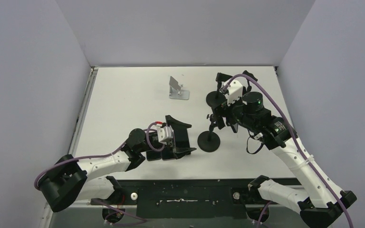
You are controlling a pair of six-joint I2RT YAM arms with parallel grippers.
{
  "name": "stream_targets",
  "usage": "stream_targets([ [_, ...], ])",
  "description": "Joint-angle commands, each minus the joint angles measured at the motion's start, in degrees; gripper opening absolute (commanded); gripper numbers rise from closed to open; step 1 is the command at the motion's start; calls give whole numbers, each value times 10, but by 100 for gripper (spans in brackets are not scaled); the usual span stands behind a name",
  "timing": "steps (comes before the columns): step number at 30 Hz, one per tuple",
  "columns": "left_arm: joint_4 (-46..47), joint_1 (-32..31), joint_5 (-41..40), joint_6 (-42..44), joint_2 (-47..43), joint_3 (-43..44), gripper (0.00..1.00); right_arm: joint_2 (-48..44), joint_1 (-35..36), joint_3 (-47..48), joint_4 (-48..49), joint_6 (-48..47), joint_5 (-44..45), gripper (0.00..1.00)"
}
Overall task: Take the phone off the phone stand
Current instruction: Adjust the phone stand with the phone at the center of the board.
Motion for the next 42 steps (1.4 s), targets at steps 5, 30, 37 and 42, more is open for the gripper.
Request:
stream_targets([
  [5, 123, -9, -59, 39, 130, 71, 97, -1, 0, 22, -5, 28, -26, 93],
  [30, 141, -21, 6, 144, 393, 322, 70, -12, 4, 81, -40, 63, -64, 100],
  [37, 161, -11, 12, 131, 404, 332, 28, -29, 4, 80, -4, 71, -61, 100],
  [42, 176, 18, 41, 116, 400, 337, 0, -77, 2, 31, 67, 62, -46, 100],
])
